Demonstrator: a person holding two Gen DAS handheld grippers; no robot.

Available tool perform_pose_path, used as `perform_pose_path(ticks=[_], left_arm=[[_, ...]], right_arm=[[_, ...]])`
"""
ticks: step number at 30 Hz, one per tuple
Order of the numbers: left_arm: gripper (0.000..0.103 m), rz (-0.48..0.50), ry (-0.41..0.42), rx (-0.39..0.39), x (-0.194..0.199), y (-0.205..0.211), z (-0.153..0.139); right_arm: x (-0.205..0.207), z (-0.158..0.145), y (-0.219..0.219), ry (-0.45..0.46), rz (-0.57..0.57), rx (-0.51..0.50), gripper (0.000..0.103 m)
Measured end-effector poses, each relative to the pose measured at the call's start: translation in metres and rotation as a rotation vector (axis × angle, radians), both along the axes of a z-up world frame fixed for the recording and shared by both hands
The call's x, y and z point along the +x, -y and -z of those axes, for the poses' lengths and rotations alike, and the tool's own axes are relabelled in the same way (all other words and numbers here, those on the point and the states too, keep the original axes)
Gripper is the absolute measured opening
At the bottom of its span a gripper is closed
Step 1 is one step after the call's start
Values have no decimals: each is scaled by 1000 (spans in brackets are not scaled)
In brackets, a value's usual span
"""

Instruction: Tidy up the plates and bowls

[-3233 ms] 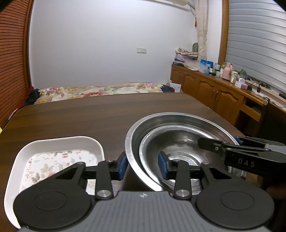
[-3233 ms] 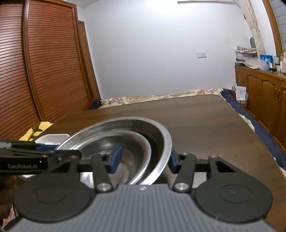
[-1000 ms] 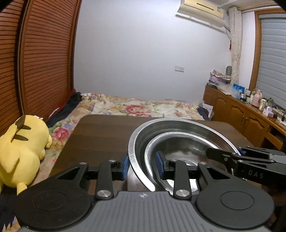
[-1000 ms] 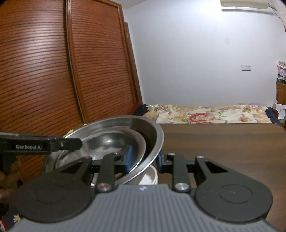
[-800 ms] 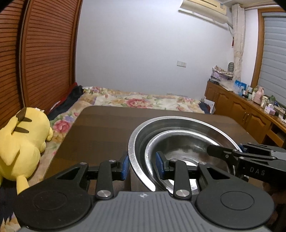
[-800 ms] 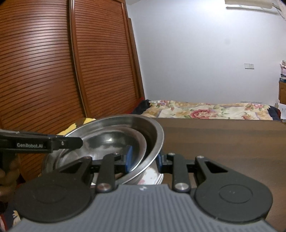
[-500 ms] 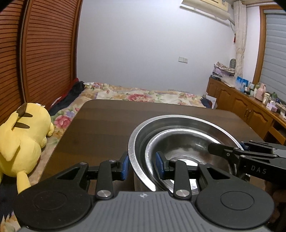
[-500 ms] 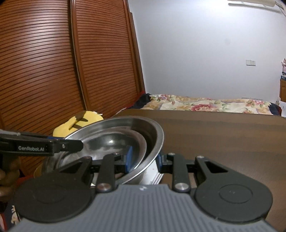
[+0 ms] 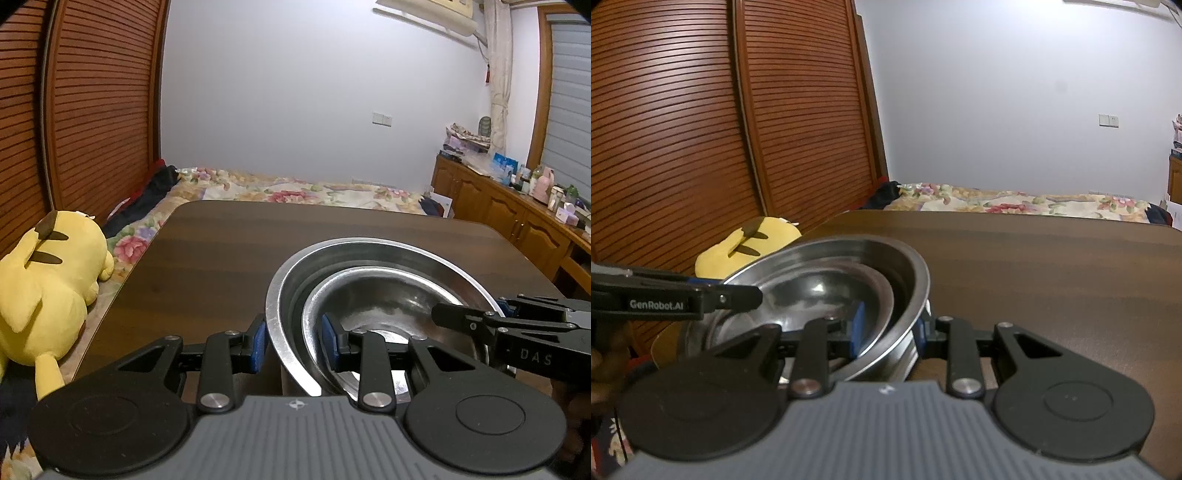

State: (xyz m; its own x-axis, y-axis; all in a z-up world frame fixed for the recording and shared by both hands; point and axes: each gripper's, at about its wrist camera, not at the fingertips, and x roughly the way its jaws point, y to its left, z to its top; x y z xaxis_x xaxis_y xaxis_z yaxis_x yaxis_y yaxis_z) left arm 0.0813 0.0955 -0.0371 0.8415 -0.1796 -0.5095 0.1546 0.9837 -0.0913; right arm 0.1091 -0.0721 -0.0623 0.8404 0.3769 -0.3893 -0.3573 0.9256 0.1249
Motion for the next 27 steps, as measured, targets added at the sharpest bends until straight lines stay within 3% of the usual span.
perform_pose_path(ticks=[8, 13, 19, 27], left_arm=[[34, -3, -3, -1, 0, -2, 4], [34, -3, -2, 1, 0, -2, 4], [39, -15, 2, 10, -4, -1, 0], [59, -27, 33, 30, -11, -3, -12]], right_arm=[[1, 2, 1, -5, -4, -5, 31], [0, 1, 3, 5, 23, -6, 46], [-2, -3, 6, 14, 37, -5, 51], [-9, -14, 14, 36, 52, -2, 53]])
